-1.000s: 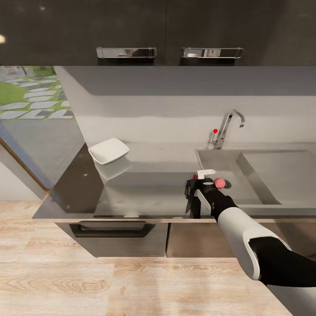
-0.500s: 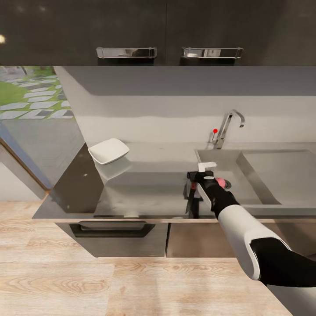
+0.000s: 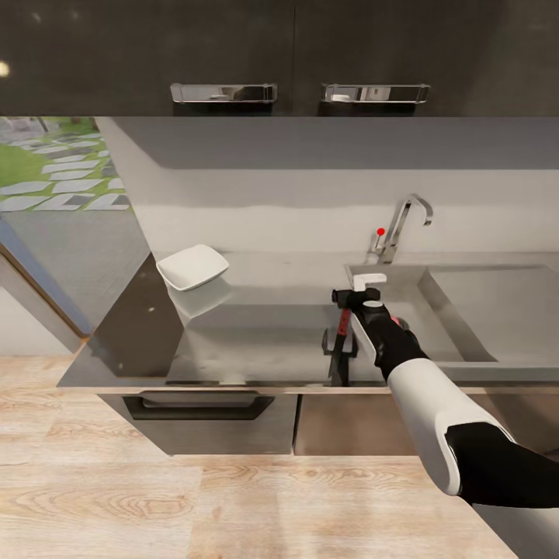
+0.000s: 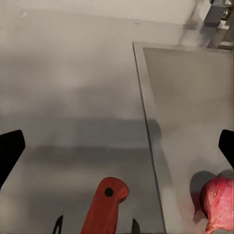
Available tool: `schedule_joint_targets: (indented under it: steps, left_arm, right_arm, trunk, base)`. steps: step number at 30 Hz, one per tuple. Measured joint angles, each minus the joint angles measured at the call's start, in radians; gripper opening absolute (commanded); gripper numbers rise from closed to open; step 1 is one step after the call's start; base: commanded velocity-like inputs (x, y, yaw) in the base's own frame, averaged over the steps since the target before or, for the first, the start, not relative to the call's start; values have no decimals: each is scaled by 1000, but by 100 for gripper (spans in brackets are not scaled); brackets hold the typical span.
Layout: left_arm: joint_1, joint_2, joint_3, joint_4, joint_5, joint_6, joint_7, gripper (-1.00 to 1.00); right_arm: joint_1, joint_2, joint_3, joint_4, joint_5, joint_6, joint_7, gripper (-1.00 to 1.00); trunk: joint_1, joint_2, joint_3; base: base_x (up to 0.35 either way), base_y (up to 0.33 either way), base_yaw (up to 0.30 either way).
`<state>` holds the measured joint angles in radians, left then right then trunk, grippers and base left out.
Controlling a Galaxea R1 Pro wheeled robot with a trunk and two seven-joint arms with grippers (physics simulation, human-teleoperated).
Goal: In the kitchen, take the Vidalia onion out of the sink, dice it on the chopping board with the paring knife, put the diced onion into the bowl on the countertop, then place both the paring knife and the chopping board into the sink.
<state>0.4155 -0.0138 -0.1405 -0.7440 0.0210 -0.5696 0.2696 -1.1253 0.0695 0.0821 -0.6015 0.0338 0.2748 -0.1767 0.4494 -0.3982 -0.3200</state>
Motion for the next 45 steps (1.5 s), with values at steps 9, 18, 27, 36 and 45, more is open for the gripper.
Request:
schedule_joint_targets:
  steps: [9,18,27,36,45]
  left_arm:
    - [0,0,0,1,0,0,0,100]
    - [0,0,0,1,0,0,0,100]
    - [0,0,0,7,0,0,0,100]
    - [0,0,0,10,0,0,0,100]
    - [0,-1,0,10,0,0,0,100]
  right_arm:
    - [0,-3,0,-6,1,6,-1,100]
    - [0,-11,-2,-6,2,6,0,100]
    - [0,-12,-3,-4,4,6,-1,100]
    - [0,-13,-3,-4,4,6,-1,100]
    - [0,-13,-3,-5,4,6,-1,100]
  trunk:
    - [0,0,0]
    - [0,0,5]
    - [0,0,11]
    - [0,0,17]
    - [0,0,23]
  base:
    - [0,0,-56]
    - [0,0,-223]
    - [0,0,-249]
    - [0,0,-251]
    - [0,0,-251]
